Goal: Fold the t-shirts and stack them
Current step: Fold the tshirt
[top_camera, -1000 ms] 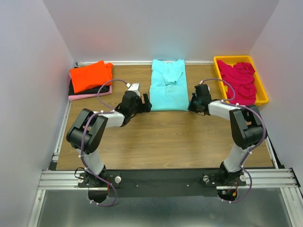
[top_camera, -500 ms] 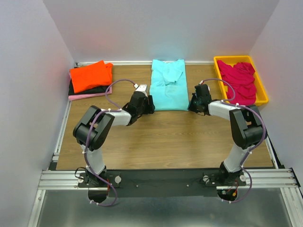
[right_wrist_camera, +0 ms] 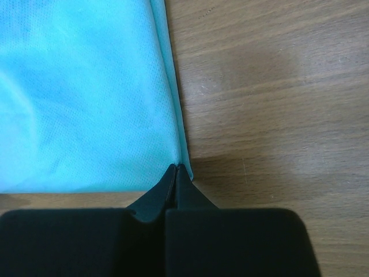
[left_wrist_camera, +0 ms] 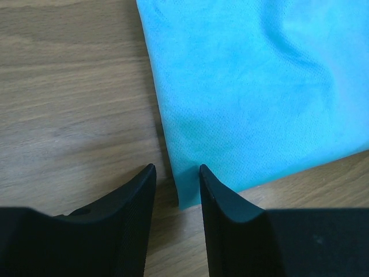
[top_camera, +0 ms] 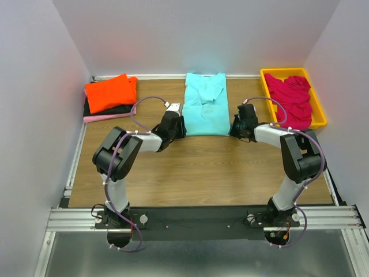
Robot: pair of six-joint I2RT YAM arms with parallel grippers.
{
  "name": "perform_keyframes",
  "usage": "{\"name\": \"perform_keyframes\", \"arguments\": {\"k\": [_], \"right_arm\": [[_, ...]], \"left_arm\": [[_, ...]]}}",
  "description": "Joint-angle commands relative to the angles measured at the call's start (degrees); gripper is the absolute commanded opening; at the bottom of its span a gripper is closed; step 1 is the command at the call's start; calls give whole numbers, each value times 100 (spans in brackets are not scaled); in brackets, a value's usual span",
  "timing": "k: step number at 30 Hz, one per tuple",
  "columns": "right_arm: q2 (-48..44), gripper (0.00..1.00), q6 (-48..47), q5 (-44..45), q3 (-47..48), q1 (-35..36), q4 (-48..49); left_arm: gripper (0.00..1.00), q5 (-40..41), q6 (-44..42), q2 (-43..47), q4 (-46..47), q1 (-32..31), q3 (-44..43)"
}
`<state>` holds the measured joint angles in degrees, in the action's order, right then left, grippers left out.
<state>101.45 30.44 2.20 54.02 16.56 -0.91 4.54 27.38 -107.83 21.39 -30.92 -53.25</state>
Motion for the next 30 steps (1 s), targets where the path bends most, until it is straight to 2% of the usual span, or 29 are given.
{"name": "perform_keyframes", "arguments": {"k": [1, 14, 15, 17, 23, 30], "right_arm": [[-99, 0, 24, -26, -155, 14, -217], [-257, 0, 41, -44, -234, 23, -226], [-309, 1, 41, -35, -251, 14, -226], [-336, 1, 41, -26, -269, 23, -217], [-424, 18, 59, -26, -331, 14, -226], [-547, 32, 77, -26, -454, 23, -217]], "left_arm": [[44, 188, -83, -89, -267, -125, -36], [42, 460, -22, -89, -416, -318, 26], [36, 495, -4, -80, -451, -318, 52], [33, 566, -4, -45, -469, -327, 78], [33, 610, 13, 8, -469, -336, 166], [33, 610, -4, -45, -460, -362, 184]]}}
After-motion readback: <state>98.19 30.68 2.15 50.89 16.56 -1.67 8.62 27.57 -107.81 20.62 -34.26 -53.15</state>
